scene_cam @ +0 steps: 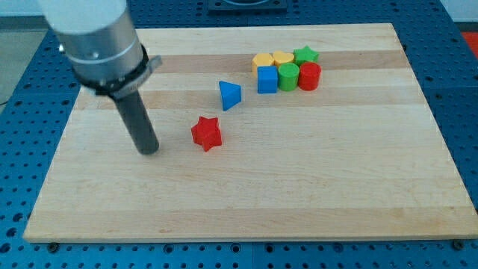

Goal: Slide the red star below the blue cube

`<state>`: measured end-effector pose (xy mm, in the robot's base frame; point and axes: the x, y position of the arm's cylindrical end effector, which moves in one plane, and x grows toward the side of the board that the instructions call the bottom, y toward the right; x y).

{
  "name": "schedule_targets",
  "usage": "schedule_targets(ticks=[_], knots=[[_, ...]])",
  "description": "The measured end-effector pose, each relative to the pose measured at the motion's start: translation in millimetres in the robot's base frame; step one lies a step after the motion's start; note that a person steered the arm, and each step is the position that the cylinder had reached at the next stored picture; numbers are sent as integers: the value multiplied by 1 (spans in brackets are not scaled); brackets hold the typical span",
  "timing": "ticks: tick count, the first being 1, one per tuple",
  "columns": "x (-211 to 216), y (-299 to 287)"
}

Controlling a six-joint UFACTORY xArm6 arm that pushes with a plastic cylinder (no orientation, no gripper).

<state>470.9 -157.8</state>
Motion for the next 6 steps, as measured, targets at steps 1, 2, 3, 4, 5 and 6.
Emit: schedule_targets(ticks=[1, 2, 3, 4, 5, 6], knots=[[-18, 38], [-13, 114], [10, 193], [23, 207], [-6, 169], [-22, 119]])
